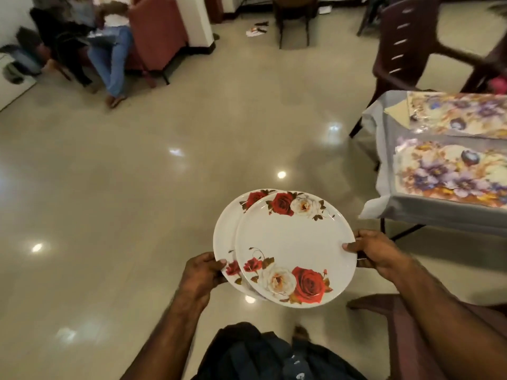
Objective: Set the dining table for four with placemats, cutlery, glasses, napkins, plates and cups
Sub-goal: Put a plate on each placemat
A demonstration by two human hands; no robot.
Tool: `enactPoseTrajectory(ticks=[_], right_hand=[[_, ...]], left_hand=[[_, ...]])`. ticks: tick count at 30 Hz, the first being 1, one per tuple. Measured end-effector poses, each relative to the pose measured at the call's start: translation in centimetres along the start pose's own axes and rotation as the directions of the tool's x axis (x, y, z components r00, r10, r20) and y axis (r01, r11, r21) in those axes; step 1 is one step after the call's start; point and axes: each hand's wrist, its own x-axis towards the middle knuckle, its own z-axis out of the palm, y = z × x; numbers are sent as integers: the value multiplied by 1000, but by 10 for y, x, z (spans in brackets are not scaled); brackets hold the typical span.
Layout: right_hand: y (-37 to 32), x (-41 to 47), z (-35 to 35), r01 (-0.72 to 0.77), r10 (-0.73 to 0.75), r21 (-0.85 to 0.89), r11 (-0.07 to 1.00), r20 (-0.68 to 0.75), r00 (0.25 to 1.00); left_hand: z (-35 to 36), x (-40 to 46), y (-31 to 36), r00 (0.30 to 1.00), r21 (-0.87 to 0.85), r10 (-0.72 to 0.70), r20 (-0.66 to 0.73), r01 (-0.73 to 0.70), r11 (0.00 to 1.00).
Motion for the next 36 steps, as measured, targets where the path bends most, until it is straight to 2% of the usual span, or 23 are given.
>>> enactPoseTrajectory(ticks=[3, 8, 13, 16, 19, 23, 29, 36], right_hand=[[-31, 20, -33, 31, -22, 84, 996, -107, 994], [-54, 51, -86, 33, 69, 296, 955, -327, 942], [-54, 58, -114, 124, 245, 545, 830, -554, 796], [-45, 54, -125, 196, 327, 628, 753, -615, 717], [-33, 55, -137, 266, 388, 696, 668, -629, 673], [-9, 86, -185, 349, 533, 797, 492, -593, 603], [-17, 141, -253, 358, 616, 874, 329, -486, 619], [-45, 197, -303, 402, 668, 840, 364, -536, 516]], left_hand=[[42, 61, 55, 997, 14, 29, 78, -30, 999], [134, 160, 141, 968, 68, 62, 242, -80, 994], [233, 224, 209, 920, 174, 44, 388, -120, 977], [292, 243, 242, 893, 217, 35, 449, -147, 965], [334, 251, 265, 876, 225, 48, 479, -176, 958], [429, 266, 287, 862, 236, 35, 505, -177, 956], [533, 272, 317, 881, 146, 49, 471, -132, 980], [619, 270, 333, 883, 51, 30, 467, -61, 997]])
